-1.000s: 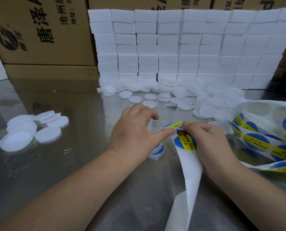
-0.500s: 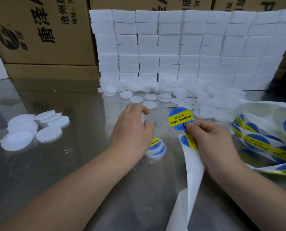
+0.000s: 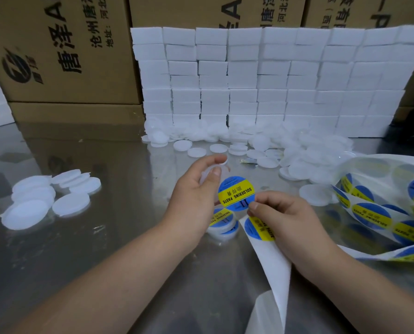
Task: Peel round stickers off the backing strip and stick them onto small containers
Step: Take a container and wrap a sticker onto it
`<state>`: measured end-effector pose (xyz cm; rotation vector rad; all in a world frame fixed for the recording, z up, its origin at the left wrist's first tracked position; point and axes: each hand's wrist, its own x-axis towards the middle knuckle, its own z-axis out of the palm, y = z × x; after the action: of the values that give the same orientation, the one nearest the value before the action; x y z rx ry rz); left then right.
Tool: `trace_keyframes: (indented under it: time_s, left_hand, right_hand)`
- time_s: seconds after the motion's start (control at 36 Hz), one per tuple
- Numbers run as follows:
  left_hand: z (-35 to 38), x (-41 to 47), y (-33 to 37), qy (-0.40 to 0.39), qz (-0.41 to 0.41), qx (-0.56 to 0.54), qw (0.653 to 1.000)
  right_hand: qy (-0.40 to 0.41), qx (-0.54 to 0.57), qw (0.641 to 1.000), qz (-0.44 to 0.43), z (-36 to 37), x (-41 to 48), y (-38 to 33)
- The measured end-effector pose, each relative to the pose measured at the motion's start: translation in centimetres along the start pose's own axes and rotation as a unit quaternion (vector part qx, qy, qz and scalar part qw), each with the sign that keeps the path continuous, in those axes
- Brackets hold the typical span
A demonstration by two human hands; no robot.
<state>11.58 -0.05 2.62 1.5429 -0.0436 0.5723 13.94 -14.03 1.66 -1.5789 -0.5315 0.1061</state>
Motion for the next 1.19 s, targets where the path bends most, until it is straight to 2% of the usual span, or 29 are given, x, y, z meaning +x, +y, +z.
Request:
trace_keyframes:
  time_s: [0.14, 0.31, 0.61, 0.89, 1.19]
  left_hand:
    - [-0.22, 0.45, -0.08, -0.031, -0.083, -0.12, 0.989]
    - [-0.23, 0.56, -0.37, -0.056, -0.127, -0.186, 0.973]
    - [0.05, 0.46, -0.47, -0.062, -0.11, -0.194, 0.973]
    - [0.25, 0.45, 0.15, -0.087, -0.164, -0.277, 0.943]
    - [0.24, 0.24, 0.42, -0.112, -0.157, -0.279, 0.941]
  right_hand:
    - [-0.009, 0.004, 1.0, 0.009, 0.0, -0.06, -0.11]
    - [-0.013, 0.014, 1.0, 0.019, 0.11, -0.07, -0.14]
    - [-0.002, 0.064, 0.998, 0.026, 0.0, 0.1, -0.21]
    - [-0.011, 0.081, 0.996, 0.037, -0.03, 0.06, -0.18]
    - [-0.012, 0.09, 0.995, 0.045, -0.03, 0.2, -0.03]
